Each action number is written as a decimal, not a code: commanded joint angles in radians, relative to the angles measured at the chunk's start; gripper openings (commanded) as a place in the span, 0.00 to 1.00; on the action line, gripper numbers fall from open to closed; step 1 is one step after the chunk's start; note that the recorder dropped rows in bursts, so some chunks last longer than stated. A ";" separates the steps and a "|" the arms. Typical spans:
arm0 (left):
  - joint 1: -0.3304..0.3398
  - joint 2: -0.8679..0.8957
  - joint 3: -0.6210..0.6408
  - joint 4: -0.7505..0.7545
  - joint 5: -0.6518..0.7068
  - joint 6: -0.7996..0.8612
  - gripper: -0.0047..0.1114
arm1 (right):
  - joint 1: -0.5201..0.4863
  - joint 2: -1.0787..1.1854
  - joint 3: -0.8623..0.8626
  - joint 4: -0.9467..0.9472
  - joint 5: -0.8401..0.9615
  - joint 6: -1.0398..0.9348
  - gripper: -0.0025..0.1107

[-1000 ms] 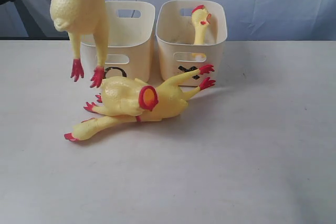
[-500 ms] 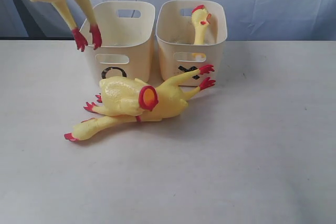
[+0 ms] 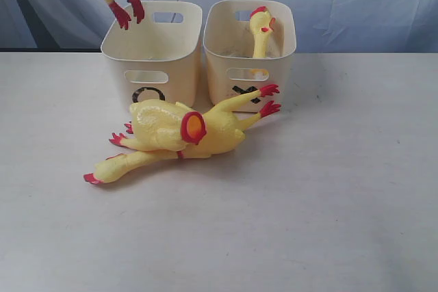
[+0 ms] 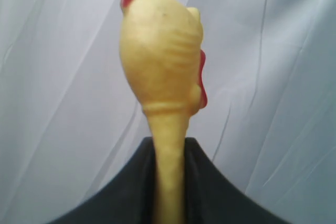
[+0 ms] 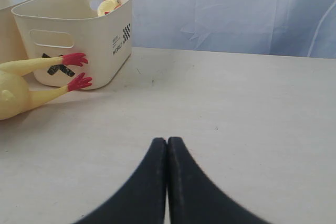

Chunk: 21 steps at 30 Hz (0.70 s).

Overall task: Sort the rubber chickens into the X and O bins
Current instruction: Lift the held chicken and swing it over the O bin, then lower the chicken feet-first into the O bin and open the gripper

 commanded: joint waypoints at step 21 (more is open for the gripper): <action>0.007 0.392 -0.350 0.248 0.039 -0.107 0.04 | 0.001 -0.005 0.003 0.001 -0.007 -0.001 0.01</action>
